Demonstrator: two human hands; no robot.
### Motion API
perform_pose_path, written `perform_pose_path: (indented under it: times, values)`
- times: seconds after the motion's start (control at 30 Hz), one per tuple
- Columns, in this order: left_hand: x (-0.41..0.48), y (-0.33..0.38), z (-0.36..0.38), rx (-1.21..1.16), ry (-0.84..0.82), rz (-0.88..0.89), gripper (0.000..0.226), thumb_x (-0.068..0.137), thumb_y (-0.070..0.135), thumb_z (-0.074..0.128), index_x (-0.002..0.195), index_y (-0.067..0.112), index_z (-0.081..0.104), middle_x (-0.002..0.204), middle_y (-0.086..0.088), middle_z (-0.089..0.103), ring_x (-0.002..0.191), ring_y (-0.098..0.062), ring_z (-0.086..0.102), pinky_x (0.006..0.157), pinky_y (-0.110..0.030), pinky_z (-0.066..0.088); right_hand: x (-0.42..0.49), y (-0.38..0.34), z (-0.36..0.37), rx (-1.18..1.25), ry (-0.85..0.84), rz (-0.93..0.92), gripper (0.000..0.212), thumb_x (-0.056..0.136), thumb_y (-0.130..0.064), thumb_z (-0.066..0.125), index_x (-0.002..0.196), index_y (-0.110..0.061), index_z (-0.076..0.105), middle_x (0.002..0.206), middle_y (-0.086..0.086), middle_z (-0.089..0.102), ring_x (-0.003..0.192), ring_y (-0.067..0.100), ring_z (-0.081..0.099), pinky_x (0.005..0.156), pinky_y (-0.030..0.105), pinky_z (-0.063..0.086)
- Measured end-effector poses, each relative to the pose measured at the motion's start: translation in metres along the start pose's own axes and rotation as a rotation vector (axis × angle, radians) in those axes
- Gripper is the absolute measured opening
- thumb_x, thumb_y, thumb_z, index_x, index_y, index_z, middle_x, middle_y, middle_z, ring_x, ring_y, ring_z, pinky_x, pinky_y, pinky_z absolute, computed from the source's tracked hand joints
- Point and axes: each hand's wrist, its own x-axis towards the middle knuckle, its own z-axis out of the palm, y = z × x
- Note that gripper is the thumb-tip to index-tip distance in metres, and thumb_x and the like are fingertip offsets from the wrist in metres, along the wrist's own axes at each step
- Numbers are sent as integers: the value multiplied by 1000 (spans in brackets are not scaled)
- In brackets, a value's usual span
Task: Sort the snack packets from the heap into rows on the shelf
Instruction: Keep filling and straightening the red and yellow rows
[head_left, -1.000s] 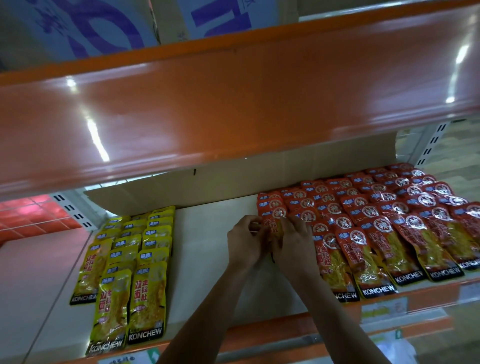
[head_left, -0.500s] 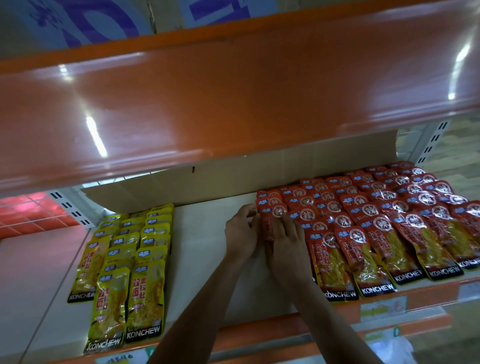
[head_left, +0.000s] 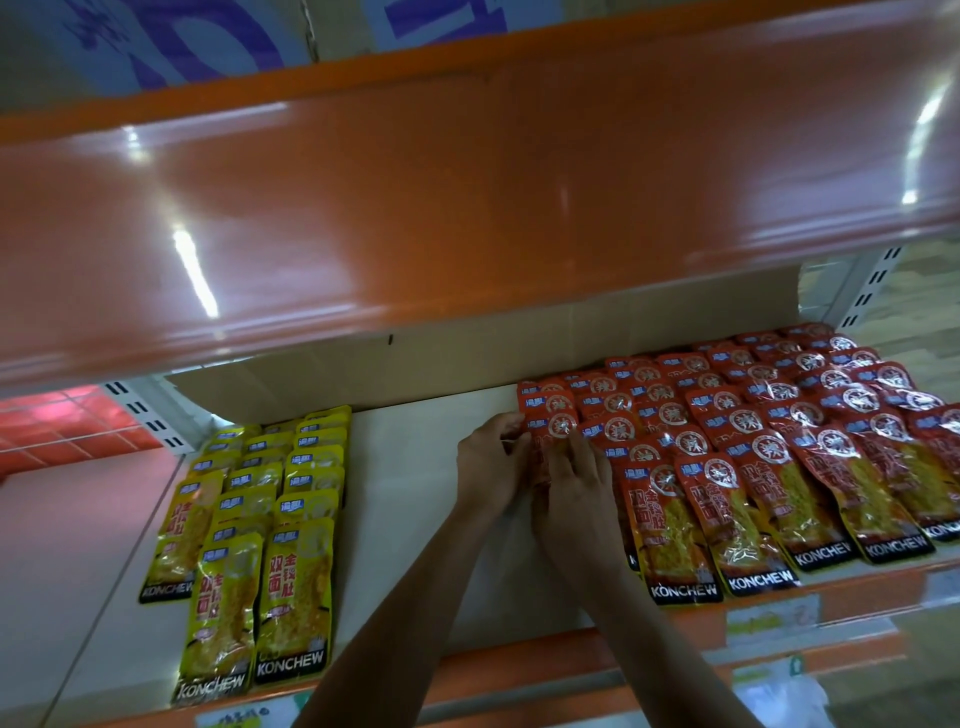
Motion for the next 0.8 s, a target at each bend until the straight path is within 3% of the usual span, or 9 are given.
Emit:
perform_pose_path:
  times: [0.1,0.23,0.43,0.53,0.63,0.8]
  values:
    - [-1,0,-1,-5,-6,-14,32,94,23,60,126,18,61,122,0,66,107,-11,63,91,-19,46,0,-1,0,-6,-3,13,49,96,-17,46,143,-9,36,153,13,23,141,31,19,115,40,25]
    - [-6,1,-2,-15,12,-3,30,94,22,60,123,18,62,119,0,67,93,0,58,73,-1,40,-1,-3,-2,-6,22,6,50,95,-19,50,142,-9,38,152,13,26,140,31,21,115,41,25]
    - [-13,4,-10,51,45,18,35,90,25,65,123,14,60,118,-4,65,98,-13,63,90,-27,54,1,-14,-5,49,121,-92,48,87,-7,61,132,4,49,142,25,42,136,42,33,112,47,29]
    - [-19,1,-26,213,135,83,31,93,21,60,123,15,62,118,-1,65,104,-12,62,92,-26,50,4,-27,-1,31,107,-148,48,83,-3,61,130,4,51,139,25,45,136,41,34,114,42,24]
    - [-27,-7,-49,317,205,138,29,93,20,56,120,16,64,118,0,65,108,-14,59,94,-23,43,6,-45,9,21,53,-174,54,89,-11,56,141,-5,40,150,15,34,143,29,22,117,34,15]
    - [-39,-30,-100,394,267,95,30,94,22,55,121,14,64,121,-4,64,114,-20,55,97,-25,38,3,-91,32,15,-9,-285,58,92,-14,53,146,-9,33,155,8,28,146,22,16,117,28,12]
